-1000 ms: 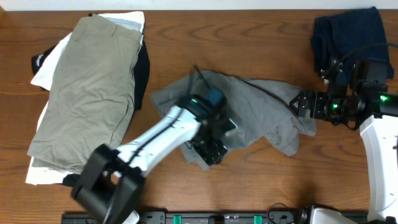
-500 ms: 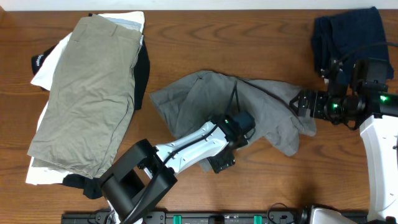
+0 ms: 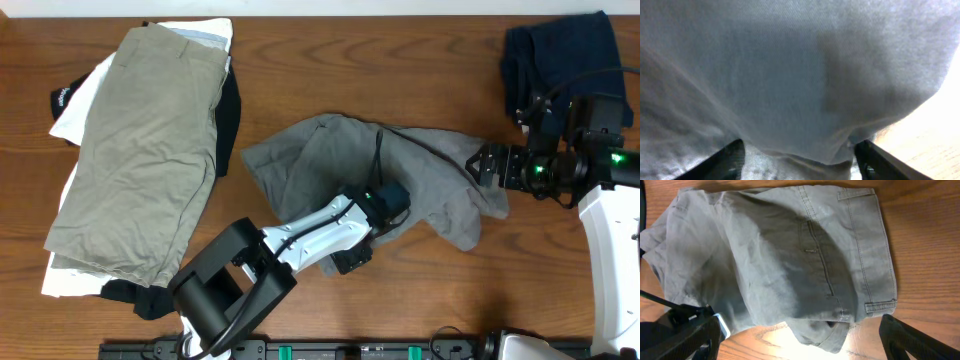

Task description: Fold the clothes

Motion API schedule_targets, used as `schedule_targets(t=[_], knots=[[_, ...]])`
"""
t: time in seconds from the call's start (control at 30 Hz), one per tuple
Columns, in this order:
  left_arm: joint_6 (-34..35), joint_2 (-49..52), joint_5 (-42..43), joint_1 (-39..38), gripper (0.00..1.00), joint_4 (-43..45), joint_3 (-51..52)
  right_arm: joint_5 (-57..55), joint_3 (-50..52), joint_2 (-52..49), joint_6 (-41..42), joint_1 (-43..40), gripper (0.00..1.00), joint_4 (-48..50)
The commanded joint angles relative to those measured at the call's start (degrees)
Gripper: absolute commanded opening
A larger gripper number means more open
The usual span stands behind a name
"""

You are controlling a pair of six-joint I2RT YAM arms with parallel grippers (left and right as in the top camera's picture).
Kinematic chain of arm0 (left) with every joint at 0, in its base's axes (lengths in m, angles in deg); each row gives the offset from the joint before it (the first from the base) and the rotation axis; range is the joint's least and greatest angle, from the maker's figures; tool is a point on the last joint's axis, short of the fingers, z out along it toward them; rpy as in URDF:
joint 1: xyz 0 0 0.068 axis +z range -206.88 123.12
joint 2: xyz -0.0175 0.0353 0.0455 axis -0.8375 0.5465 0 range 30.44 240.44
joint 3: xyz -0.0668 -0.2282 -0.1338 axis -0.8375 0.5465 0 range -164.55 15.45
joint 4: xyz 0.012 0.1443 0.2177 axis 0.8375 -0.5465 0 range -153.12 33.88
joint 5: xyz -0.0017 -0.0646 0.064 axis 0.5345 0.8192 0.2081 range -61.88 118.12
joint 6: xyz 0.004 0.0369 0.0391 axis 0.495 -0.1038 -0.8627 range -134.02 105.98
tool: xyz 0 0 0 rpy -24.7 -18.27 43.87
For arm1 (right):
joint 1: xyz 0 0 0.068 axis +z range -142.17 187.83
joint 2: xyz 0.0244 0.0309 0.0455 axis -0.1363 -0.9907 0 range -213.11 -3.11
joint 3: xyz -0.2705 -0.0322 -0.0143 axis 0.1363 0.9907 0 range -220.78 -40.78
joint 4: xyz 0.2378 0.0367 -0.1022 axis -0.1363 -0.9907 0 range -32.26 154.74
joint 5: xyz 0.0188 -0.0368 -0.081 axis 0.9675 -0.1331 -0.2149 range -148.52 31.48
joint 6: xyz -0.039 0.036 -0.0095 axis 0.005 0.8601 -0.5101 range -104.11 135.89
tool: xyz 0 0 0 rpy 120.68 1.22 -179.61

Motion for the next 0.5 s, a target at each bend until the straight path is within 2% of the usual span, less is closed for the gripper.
schedule_targets(t=[0.0,0.07,0.1,0.13,0.17,0.2,0.47], knots=[[-0.1,1.1,-1.2,-0.7,0.64,-0.5,0.5,0.2,0.1,-0.1,-1.1,0.2,0.99,0.1],[-0.1,1.1,-1.2,-0.7,0.55,-0.5,0.5,0.2,0.1,-0.1,-1.1,0.2,0.99,-0.1],[-0.1,1.1,-1.5,-0.7,0.47,-0.5,0.5,0.2,0.1,-0.1,-1.1,0.2,0.99,-0.2],[-0.1,1.1,-1.8,-0.7,0.24,-0.6,0.5,0.2,0.1,-0.1,-1.1,0.2,0.99,-0.2],[-0.1,1.0,-2.1,-0.7,0.09,-0.6,0.5,0.2,0.1,-0.1,-1.1,0.2,0.99,-0.2],[-0.1,0.9,-2.1,-0.7,0.06,-0.6,0.4,0.2,0.1,-0.1,-1.1,0.2,0.99,-0.2],[2.4,-1.5,-2.0,0.7,0.06,-3.2,-5.2,0.2,0.1,-0.1,-1.1,0.2,0.99,-0.2]])
